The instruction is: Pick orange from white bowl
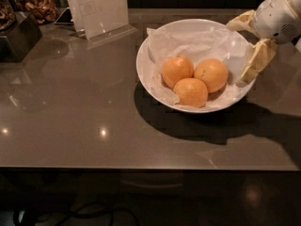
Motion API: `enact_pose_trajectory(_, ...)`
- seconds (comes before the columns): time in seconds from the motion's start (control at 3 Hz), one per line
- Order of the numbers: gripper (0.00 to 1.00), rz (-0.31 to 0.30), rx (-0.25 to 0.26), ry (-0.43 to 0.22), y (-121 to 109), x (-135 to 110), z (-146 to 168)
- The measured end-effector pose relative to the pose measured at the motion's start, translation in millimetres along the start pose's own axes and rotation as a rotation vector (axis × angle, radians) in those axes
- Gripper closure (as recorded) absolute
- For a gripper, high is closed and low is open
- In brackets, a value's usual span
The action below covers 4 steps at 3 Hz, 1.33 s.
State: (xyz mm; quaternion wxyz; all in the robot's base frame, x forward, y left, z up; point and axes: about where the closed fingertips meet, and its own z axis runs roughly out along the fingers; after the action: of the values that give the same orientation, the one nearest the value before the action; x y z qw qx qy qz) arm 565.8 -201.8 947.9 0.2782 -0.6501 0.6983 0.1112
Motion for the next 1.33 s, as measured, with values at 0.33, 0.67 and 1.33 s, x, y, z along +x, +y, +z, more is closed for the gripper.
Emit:
enact_pose_trajectory(0.33, 0.00, 0.019, -0.080, -0.049, 3, 0, 30)
enact_pose_trajectory(0.67, 0.08, 0.021, -0.082, -0.051, 2, 0, 32)
enact_pose_trajectory(1.33, 0.08, 0.026, -0.103, -0.073, 2, 0, 43)
